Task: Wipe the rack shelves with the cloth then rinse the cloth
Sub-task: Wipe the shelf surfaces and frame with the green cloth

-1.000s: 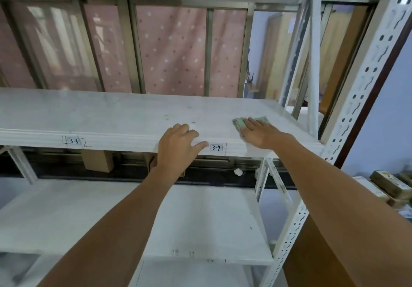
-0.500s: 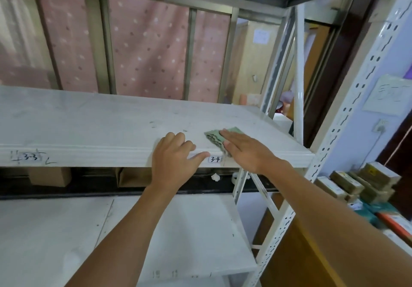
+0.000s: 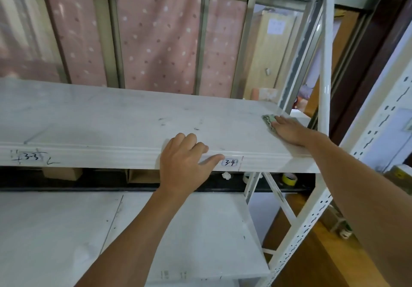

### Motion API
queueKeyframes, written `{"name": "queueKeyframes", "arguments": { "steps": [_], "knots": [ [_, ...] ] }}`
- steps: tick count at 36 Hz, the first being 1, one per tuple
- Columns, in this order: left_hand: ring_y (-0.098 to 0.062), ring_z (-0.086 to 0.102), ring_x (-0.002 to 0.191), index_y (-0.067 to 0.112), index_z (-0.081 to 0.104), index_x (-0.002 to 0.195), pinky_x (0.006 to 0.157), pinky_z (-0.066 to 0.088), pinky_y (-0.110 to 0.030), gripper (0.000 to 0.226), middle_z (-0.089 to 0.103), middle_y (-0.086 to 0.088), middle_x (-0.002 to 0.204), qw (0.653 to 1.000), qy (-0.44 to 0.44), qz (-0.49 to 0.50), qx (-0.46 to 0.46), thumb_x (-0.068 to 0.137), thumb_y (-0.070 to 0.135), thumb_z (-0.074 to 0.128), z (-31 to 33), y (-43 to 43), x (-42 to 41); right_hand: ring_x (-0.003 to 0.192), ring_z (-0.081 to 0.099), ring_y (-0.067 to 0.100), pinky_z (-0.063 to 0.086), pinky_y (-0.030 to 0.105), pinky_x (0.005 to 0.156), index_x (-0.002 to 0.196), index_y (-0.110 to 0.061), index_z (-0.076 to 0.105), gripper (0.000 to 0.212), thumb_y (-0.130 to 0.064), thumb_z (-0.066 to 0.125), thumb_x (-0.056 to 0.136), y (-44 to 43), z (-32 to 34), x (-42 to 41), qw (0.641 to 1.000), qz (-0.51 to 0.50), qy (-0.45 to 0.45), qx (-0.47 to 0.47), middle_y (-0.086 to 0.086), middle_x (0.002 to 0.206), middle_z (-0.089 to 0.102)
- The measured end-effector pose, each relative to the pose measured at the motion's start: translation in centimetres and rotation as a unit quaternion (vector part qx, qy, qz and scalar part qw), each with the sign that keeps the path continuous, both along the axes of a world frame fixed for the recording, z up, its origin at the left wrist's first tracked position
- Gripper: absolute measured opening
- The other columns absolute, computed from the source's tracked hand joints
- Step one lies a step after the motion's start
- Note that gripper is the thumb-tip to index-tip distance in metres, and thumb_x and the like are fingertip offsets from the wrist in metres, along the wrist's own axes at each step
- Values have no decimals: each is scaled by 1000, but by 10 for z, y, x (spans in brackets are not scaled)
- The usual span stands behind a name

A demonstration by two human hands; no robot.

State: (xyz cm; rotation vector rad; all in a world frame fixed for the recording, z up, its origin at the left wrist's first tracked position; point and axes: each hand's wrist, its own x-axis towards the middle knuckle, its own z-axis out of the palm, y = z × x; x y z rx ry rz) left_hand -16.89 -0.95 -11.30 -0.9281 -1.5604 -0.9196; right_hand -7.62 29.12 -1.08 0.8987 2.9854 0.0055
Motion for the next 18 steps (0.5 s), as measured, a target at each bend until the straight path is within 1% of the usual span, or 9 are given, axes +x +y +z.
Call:
{"name": "queueKeyframes", "arguments": {
  "steps": [3,6,8,11,13,16,18],
  "knots": [
    [-21,40,62,11,68,64,55,37,-31,46,51,-1,63,1000,4,6,10,80,52,85,0,1,0,151,9,28,8,36,119,157,-6,9,56,-34,15,109,3,5,-22,1000,16,-7,-2,14,164,7],
    [-21,40,61,11,69,65,54,38,-31,47,52,-1,62,1000,11,14,8,79,53,85,1,0,1,151,7,25,5,35,120,158,-9,6,58,-37,14,108,-5,7,-45,998,55,-13,-16,13,165,5],
    [-23,42,59,11,71,66,54,38,-31,47,52,-2,62,1000,13,17,6,79,53,85,0,0,2,152,3,21,2,34,120,159,-16,4,58,-41,14,108,-19,6,-58,995,92,-19,-27,6,165,3],
    [-24,43,58,10,71,66,51,38,-33,48,52,-2,62,1000,11,24,6,79,54,85,0,0,4,152,-1,17,1,41,122,158,-30,3,63,-56,13,101,-48,2,-64,984,166,-26,-55,-4,166,0],
    [-25,43,58,10,71,66,51,39,-35,47,52,-3,62,1000,8,28,8,79,53,85,0,0,5,151,-4,14,0,43,122,157,-34,0,66,-63,10,99,-69,-3,-61,972,223,-30,-65,-9,165,-2],
    [-25,43,59,9,72,67,50,39,-34,46,52,-3,62,1000,6,29,0,80,51,85,-1,0,5,148,-8,6,-1,36,121,156,-38,-4,63,-63,9,100,-88,-12,-51,954,288,-30,-71,-16,163,-7],
    [-24,44,59,9,72,68,51,39,-34,46,52,-3,62,1000,5,29,-5,81,51,85,-1,-1,5,147,-9,2,-3,29,119,156,-38,-4,59,-57,10,103,-93,-14,-42,950,300,-29,-80,-20,162,-7]
  ]
}}
